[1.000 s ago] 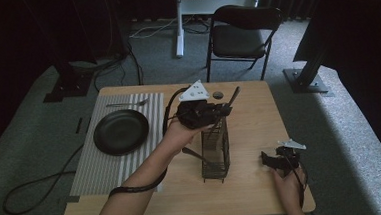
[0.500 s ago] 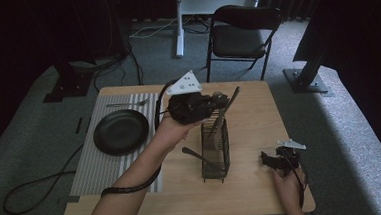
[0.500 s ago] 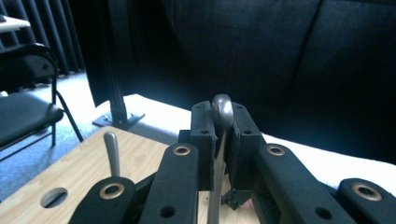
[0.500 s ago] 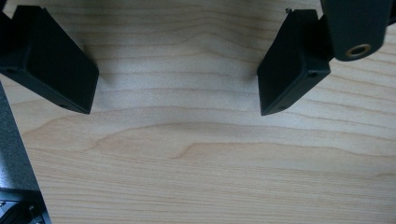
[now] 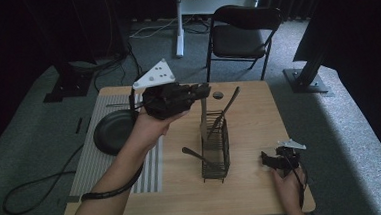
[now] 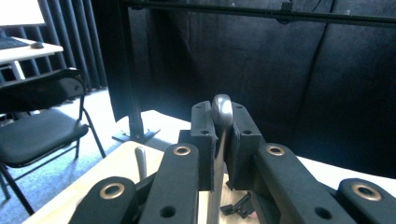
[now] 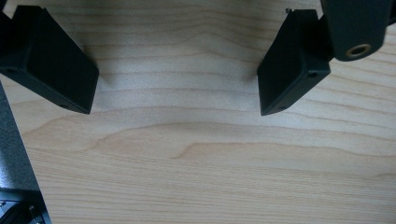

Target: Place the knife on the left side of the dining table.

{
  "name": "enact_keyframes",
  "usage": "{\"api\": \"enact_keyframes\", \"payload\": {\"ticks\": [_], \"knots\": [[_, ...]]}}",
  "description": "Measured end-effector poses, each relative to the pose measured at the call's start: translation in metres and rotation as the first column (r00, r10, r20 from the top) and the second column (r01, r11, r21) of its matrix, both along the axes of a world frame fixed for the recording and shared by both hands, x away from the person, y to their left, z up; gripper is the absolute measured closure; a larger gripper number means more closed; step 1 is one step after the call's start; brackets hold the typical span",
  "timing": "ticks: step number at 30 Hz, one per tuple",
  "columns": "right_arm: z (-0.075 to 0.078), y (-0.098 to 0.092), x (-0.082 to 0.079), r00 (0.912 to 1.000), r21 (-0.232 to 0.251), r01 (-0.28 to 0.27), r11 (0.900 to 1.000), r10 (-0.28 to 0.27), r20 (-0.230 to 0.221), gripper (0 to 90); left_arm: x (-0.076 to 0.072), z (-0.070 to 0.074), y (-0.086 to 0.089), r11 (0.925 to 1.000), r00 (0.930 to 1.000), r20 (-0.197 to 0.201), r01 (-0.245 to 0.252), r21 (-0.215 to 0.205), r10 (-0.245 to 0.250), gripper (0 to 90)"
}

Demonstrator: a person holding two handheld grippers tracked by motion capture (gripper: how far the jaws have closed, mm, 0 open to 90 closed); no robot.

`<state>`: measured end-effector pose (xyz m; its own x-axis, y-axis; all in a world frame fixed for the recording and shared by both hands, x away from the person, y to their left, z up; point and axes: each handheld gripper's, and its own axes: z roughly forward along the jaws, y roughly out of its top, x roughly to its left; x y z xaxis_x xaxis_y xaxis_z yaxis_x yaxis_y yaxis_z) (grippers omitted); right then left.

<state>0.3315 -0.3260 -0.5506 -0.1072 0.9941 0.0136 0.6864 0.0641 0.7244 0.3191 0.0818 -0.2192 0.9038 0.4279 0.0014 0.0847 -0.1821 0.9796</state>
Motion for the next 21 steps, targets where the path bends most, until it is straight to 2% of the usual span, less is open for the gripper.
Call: {"api": "enact_keyframes", "payload": {"ticks": [7, 10, 12, 21], "knots": [[0.0, 0.0, 0.0, 1.0, 0.0, 0.0, 1.0, 0.0, 0.0, 11.8, -0.005, 0.003, 0.024, 0.9984, 0.9984, 0.008, -0.056, 0.011, 0.056, 83.4], [0.0, 0.0, 0.0, 1.0, 0.0, 0.0, 1.0, 0.0, 0.0, 11.7, -0.005, 0.003, 0.027, 0.9983, 0.9983, 0.007, -0.057, 0.014, 0.057, 83.4], [0.0, 0.0, 0.0, 1.0, 0.0, 0.0, 1.0, 0.0, 0.0, 11.7, -0.007, -0.001, 0.039, 0.9959, 0.9961, -0.001, -0.089, 0.016, 0.089, 83.4], [0.0, 0.0, 0.0, 1.0, -0.001, 0.0, 1.0, 0.0, 0.0, 11.7, -0.011, -0.012, 0.07, 0.989, 0.989, -0.023, -0.146, 0.028, 0.146, 83.4]]}}
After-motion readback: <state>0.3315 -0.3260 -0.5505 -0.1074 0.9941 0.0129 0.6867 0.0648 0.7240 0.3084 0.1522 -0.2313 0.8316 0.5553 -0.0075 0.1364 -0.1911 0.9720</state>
